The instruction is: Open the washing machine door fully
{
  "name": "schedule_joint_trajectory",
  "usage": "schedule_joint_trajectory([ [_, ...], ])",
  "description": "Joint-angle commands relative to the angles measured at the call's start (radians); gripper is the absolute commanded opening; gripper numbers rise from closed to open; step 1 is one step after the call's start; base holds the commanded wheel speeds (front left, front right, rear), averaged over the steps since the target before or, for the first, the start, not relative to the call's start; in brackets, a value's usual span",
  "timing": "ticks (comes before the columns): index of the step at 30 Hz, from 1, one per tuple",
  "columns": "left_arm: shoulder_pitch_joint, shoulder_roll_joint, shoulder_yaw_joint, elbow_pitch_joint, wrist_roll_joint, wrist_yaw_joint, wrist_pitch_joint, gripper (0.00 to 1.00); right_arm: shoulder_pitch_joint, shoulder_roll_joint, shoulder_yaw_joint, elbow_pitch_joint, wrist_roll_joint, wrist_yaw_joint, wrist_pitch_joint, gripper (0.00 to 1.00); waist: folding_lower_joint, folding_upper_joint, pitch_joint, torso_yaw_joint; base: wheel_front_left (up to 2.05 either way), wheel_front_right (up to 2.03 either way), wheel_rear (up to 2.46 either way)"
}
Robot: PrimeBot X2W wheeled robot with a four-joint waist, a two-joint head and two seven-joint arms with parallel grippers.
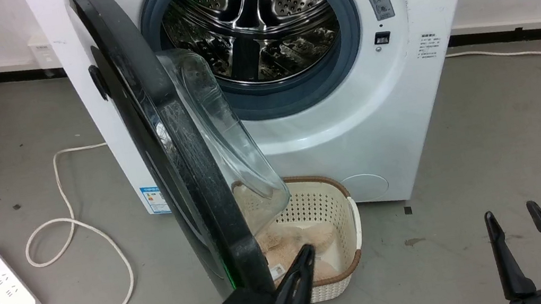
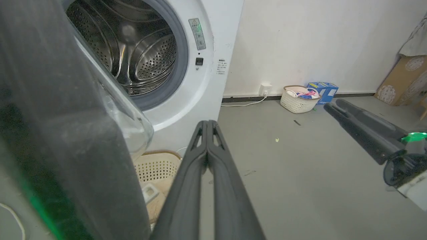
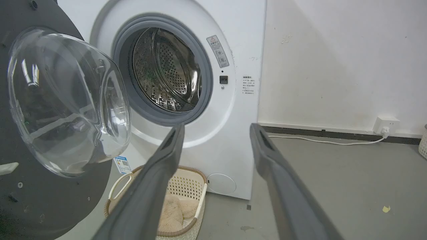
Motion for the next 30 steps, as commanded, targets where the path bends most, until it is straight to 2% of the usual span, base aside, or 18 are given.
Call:
schedule_joint_trajectory([
  [1,0.01,0.002,0.006,0.023,-0.005,0.014,0.005,0.0,-0.012,0.005,0.001,0.002,0.006,0.001,-0.005,1.0,0.0,0.0,0.002,0.001,0.0,0.0,0.0],
  [6,-0.002,0.002,0.052,0.11,-0.02,0.06,-0.014,0.0,-0.013,0.007,0.004,0.004,0.01,0.001,-0.005,1.0,0.0,0.0,0.01,0.015,0.0,0.0,0.0],
  [10,-0.009,0.008,0.066,0.146,-0.03,0.063,-0.023,0.0,-0.009,0.007,0.007,0.007,0.012,0.001,-0.005,1.0,0.0,0.0,0.008,0.047,0.0,0.0,0.0],
  [15,0.001,0.02,0.073,0.16,-0.039,0.063,-0.024,0.0,0.002,0.006,0.01,0.01,0.013,0.001,-0.005,1.0,0.0,0.0,-0.006,0.115,0.0,0.0,0.0],
  [22,0.035,0.052,0.123,0.15,-0.055,0.09,-0.033,0.0,0.007,0.007,0.019,0.012,0.015,0.001,-0.005,1.0,0.0,0.0,-0.015,0.233,0.0,0.0,0.0],
  [30,0.028,0.119,0.244,0.113,-0.09,0.129,-0.024,0.0,0.005,0.009,0.044,0.01,0.012,0.001,-0.005,1.0,0.0,0.0,0.012,0.327,0.0,0.0,0.0],
])
